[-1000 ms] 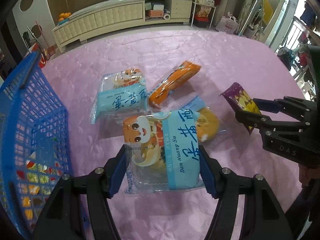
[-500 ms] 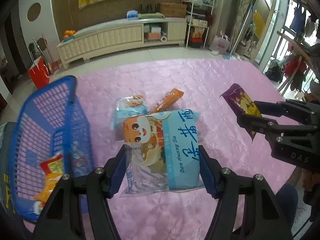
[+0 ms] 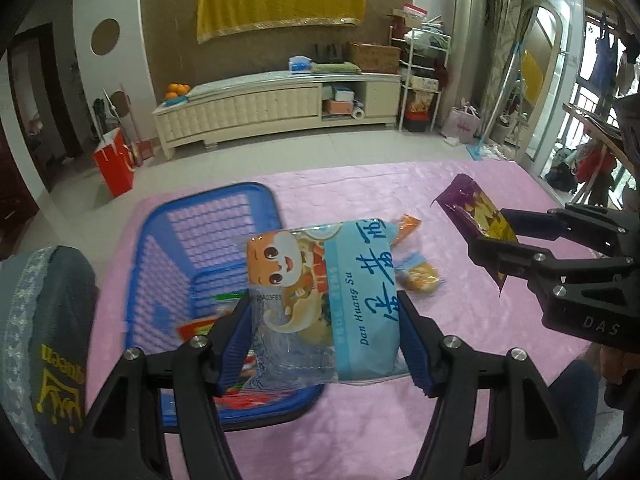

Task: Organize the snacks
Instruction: 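Carry the cake pack and chip bag over the basket and release both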

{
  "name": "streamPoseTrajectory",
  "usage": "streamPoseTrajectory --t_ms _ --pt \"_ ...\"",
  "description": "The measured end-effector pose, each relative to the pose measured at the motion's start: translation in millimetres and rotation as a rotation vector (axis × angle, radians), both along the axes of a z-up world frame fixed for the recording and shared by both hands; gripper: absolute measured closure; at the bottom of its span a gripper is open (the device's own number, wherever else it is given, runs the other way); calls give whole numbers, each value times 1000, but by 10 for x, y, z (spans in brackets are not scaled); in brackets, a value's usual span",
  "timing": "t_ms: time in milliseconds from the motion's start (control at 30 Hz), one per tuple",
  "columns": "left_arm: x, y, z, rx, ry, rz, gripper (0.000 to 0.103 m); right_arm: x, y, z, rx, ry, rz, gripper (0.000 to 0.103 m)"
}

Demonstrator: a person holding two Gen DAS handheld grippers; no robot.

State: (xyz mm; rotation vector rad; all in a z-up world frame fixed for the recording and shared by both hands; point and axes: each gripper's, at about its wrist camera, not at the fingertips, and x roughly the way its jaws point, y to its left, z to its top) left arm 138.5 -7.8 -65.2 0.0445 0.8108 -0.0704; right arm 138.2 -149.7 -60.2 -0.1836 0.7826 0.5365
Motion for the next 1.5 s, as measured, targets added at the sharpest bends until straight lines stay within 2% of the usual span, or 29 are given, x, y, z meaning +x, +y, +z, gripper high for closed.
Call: streamPoseTrajectory --t_ms 267,600,1067,1233,1367,1500 --pt "-110 655 98 2 -1 59 39 13 578 8 19 3 61 52" --pt "25 1233 -2 3 45 94 39 191 1200 -126 -3 25 127 52" --pt "543 1556 -245 -23 145 99 38 632 1560 -418 -85 71 158 52" --pt "677 1604 -289 -45 162 99 37 727 1616 -456 -118 37 171 52" --pt "717 1519 -325 2 163 84 37 791 1664 -479 -132 32 173 52" --pt "787 1500 -336 16 162 80 37 840 1681 -500 -146 40 180 52"
